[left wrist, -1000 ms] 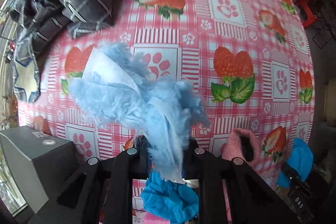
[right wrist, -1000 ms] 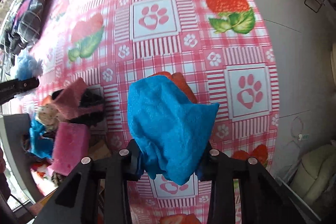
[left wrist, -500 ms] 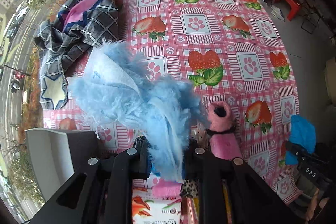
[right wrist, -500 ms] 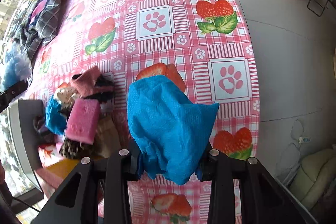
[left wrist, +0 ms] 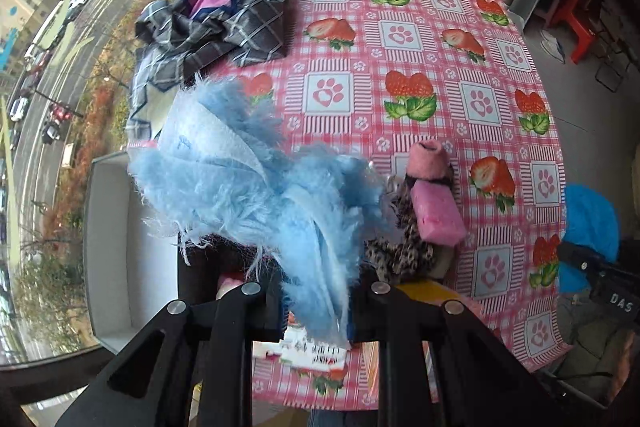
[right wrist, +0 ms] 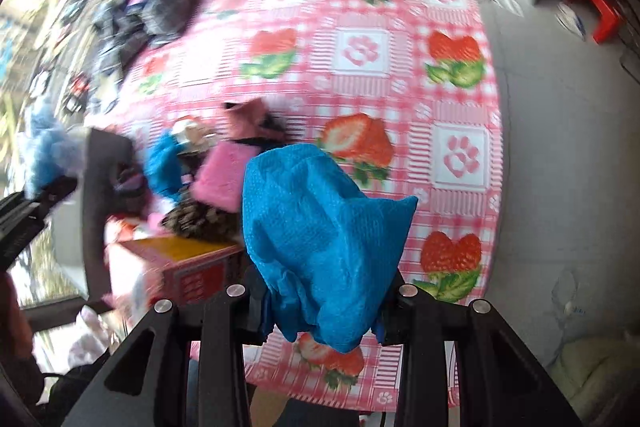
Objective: Organize soft objects
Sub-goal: 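Carry the fluffy duster and blue cloth over the white box with both tools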
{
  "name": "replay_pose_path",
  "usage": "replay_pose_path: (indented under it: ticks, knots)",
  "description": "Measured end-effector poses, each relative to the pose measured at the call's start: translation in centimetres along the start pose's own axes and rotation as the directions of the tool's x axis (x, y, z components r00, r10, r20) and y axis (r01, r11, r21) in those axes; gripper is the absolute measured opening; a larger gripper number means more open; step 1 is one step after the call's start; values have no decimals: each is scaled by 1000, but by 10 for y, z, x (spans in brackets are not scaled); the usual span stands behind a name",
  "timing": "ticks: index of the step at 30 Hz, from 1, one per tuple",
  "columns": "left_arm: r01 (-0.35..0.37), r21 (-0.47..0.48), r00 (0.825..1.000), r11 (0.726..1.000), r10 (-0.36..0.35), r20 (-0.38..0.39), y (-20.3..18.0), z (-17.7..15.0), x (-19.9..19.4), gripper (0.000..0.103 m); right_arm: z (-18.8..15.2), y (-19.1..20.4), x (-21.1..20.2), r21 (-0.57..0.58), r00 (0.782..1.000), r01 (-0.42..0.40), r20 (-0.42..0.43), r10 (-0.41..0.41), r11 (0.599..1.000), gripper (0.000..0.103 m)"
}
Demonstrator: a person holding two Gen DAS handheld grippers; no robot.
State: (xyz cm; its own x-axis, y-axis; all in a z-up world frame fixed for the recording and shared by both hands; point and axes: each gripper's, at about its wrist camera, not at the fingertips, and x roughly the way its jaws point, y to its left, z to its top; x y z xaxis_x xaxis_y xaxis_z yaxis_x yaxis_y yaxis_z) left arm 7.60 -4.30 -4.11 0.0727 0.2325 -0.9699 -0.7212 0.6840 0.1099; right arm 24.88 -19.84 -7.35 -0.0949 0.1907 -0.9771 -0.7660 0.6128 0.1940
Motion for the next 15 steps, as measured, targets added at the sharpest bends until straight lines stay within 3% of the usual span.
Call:
replay_pose_path:
  ticks: [15]
  knots:
    - [-59,-187,998,981,56,-19,60,-76,-20,22,-19,98,-16,-300,994,-111,-22,109,948,37]
